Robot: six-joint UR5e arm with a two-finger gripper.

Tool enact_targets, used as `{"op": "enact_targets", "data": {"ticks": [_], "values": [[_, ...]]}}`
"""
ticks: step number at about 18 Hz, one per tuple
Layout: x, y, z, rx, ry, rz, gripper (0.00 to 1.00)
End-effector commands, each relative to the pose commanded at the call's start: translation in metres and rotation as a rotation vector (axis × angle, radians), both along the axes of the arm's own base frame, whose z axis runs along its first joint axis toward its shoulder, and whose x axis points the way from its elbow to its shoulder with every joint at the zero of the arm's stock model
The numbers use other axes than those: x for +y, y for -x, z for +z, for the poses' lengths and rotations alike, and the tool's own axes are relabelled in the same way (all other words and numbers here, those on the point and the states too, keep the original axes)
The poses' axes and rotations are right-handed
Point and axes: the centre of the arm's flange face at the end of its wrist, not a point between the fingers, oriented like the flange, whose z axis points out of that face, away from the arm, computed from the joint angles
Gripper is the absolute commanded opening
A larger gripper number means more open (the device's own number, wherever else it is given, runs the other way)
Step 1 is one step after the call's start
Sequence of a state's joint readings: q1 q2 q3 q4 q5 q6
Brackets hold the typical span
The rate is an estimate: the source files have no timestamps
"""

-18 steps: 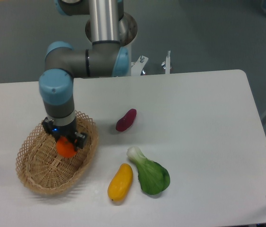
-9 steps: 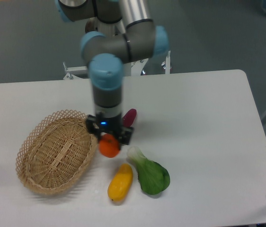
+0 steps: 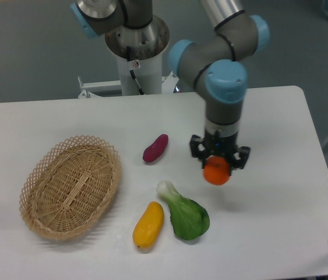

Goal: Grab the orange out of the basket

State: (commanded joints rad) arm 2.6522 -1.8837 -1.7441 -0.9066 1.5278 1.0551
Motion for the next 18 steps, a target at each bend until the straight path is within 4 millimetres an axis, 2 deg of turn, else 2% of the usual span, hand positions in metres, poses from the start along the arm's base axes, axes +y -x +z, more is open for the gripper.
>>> {"op": "enact_targets", "data": {"ticks": [2,7,18], "values": [[-0.008,0.011,-0.004,0.013,0.032,-0.038,0.27],[-0.006,0.019,-0.005,0.023,0.046,-0.103,0.27],[-0.007,0.023,-0.005,0.050,0.089,-0.144,0.28]]}}
